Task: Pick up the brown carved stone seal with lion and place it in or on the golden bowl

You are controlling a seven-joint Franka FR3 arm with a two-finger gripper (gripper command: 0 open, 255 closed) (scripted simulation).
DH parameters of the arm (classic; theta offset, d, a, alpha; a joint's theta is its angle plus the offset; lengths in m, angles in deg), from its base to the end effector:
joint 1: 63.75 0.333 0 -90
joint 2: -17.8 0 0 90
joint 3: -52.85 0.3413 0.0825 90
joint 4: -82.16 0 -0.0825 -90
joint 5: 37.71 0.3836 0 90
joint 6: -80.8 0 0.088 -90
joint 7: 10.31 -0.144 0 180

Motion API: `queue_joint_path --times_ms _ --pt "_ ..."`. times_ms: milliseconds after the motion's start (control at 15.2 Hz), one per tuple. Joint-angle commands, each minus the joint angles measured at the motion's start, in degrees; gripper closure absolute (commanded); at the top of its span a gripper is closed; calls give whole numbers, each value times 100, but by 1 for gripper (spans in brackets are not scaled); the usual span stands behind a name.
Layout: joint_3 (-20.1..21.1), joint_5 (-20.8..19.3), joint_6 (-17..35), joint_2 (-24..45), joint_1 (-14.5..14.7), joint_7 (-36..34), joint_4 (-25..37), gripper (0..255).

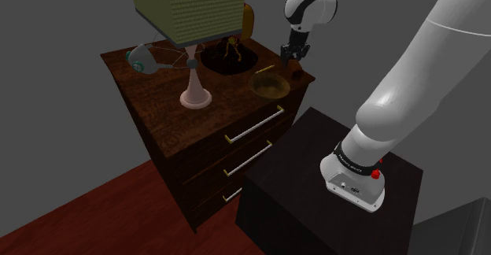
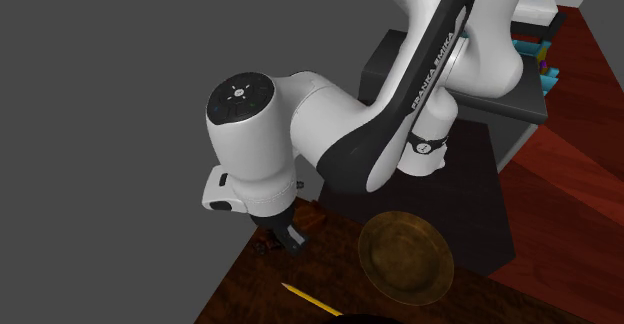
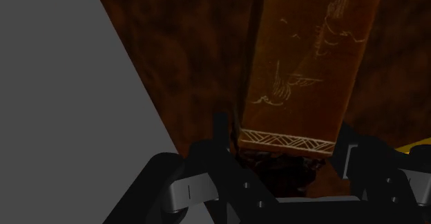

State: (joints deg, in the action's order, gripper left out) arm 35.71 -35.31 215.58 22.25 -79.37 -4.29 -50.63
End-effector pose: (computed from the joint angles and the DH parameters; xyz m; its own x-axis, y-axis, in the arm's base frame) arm 0.4309 -0.2758 0.2953 0.8787 -0.4757 -0.0384 -0.4764 -0.8792 -0.0098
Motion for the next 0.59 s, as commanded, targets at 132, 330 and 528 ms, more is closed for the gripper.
queue_joint_path --times_ms 132,330,528 --pt "-12 -104 -305 -233 7 -73 84 255" --pt "-13 -167 -534 -386 11 -120 167 255" --pt "-12 -222 -764 -529 13 -162 261 255"
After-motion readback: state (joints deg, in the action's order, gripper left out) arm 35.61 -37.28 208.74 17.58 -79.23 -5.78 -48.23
